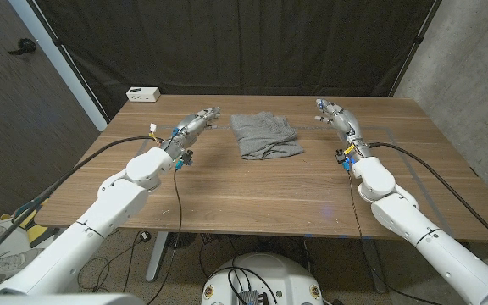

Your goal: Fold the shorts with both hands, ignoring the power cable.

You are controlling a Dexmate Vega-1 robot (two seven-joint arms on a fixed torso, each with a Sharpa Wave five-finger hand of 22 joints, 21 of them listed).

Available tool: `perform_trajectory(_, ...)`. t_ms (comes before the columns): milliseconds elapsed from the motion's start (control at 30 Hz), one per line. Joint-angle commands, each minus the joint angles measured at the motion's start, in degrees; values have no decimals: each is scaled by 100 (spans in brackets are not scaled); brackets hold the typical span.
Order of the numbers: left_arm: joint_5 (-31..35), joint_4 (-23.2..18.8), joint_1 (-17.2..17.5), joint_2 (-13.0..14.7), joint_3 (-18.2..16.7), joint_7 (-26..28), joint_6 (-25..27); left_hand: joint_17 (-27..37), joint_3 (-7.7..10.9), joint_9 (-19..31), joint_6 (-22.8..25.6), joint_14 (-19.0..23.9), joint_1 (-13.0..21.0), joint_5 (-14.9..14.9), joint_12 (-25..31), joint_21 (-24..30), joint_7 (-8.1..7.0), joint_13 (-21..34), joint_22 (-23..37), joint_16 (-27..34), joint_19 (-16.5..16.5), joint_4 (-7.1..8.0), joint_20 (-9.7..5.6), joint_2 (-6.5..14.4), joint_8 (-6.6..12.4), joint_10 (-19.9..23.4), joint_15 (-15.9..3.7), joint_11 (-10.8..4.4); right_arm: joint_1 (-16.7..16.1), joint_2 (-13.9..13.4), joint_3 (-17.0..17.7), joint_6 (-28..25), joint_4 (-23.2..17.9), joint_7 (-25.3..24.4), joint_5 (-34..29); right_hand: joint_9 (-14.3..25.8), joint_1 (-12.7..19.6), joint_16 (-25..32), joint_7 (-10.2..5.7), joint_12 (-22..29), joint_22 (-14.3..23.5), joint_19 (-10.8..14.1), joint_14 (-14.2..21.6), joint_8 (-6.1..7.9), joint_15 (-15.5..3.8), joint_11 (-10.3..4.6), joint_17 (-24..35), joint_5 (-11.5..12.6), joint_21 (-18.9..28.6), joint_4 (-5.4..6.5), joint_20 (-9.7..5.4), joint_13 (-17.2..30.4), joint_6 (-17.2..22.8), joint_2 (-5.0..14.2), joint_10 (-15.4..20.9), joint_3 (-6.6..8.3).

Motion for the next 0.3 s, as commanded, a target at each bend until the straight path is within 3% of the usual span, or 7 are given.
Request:
perform_trajectory(33, -967, 663, -262, 176, 251, -677, -588, -8, -102, 15, -17, -76, -255, -12, -22, -32, -27, -6, 14, 3, -60, 167, -27, -41, 28, -54, 13, 31, -617, -103, 267, -208, -585, -740, -322, 24, -357, -35, 7, 35, 14, -133, -49, 36, 45, 63, 4, 79, -158, 161, 143, 9, -83, -96, -34, -206)
perform_trajectory(100, -1035, 762, -302, 184, 322, -773, -630, -14, -194, 10, -52, -140, -456, 10, -34, -52, -33, -18, 15, -1, -79, 259, -23, -58, 22, -133, 17, 40, -780, 44, 246, 41, -603, -764, -252, 24, -407, -36, 11, 38, 15, -190, -59, 39, 55, 60, 3, 91, -197, 186, 132, 9, -89, -103, -36, -231)
perform_trajectory(167, -1107, 847, -338, 155, 385, -781, -629, -18, -235, 7, -85, -208, -549, 23, -40, -69, -40, -25, 14, -16, -106, 287, -8, -62, 15, -175, 8, 40, -897, 6, 226, 95, -675, -730, -320, 22, -443, -38, 8, 41, 16, -241, -72, 44, 53, 57, 2, 103, -232, 208, 95, 8, -87, -93, -36, -243)
perform_trajectory(300, -1116, 1093, -462, 56, 527, -756, -713, -47, -334, -9, -345, -514, -830, 76, -92, -146, -205, -55, -1, -70, -200, 286, 16, -53, -35, -474, -23, -26, -1154, 38, 302, 217, -848, -980, -597, 18, -437, -38, 4, 46, 20, -244, -68, 51, 31, 26, -12, 133, -261, 208, 31, 7, -85, -20, -36, -210)
